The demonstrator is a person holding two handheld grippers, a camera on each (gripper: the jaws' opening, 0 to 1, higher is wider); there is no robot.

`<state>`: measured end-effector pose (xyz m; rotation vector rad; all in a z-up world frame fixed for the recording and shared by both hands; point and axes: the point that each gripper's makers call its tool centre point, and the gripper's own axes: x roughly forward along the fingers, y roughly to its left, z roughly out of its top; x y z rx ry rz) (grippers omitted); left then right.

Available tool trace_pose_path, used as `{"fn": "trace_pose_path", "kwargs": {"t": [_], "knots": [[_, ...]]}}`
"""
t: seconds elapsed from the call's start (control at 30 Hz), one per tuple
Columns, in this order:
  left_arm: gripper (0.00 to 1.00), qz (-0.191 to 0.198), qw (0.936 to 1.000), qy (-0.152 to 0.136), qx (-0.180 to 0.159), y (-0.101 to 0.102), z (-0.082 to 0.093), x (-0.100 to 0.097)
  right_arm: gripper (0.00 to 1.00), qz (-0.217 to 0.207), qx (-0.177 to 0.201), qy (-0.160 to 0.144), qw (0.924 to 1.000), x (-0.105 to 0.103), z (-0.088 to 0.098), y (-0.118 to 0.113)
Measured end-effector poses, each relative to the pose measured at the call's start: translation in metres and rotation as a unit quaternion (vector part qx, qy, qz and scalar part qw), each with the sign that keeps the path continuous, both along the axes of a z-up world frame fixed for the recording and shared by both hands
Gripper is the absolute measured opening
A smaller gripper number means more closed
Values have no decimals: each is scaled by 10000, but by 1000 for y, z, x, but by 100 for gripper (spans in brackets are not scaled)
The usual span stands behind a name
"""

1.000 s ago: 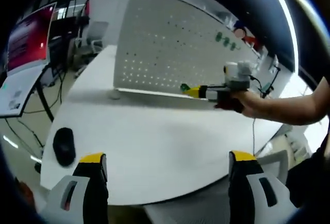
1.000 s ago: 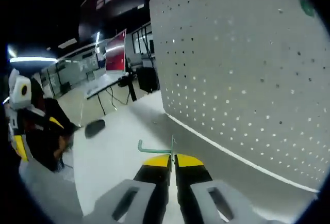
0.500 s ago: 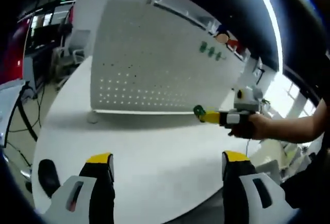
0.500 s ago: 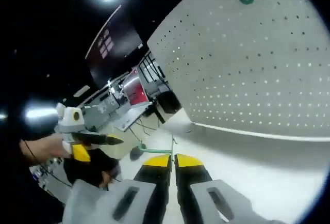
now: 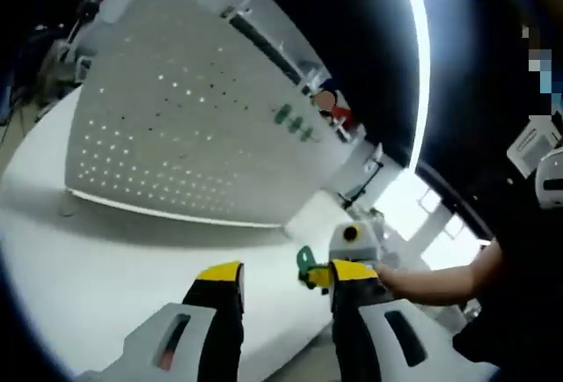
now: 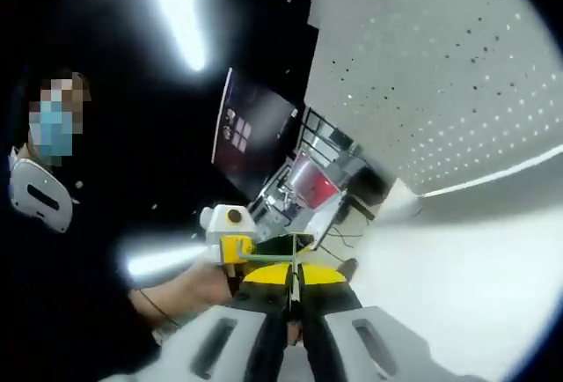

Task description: Insert the hook assembly into the mounting plate slot until the hook locks in place.

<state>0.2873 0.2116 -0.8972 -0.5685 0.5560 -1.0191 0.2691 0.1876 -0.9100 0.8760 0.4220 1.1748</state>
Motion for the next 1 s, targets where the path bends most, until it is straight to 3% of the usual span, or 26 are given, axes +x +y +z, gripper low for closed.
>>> {"fn": "trace_pose_path", "kwargs": {"t": [0.07,0.23,0.4,0.5,0.63,0.73,0.83,1.0], "knots": [[26,-127,9999,10,-93,-3,3,-3,0,36,249,20,9997,-1,9,2],[29,-294,9970,190,-691,-12,19,-7,0,224,486,0,9986,-7,19,10],[24,-429,9951,219,-861,-16,25,-10,0,504,784,-60,9956,-15,35,17],[26,-516,9928,415,-997,-20,27,-13,0,632,801,-138,9947,-18,38,20],[14,-543,9931,336,-987,-20,28,-13,0,700,820,-150,9941,-20,39,24],[5,-621,9896,376,-1238,-22,36,-16,0,696,900,-144,9934,-19,41,23],[3,-601,9903,263,-1228,-23,39,-15,0,734,1008,-138,9921,-18,46,21],[1,-540,9944,-117,-899,-30,38,-15,3,683,692,-292,9948,-15,42,18]]}}
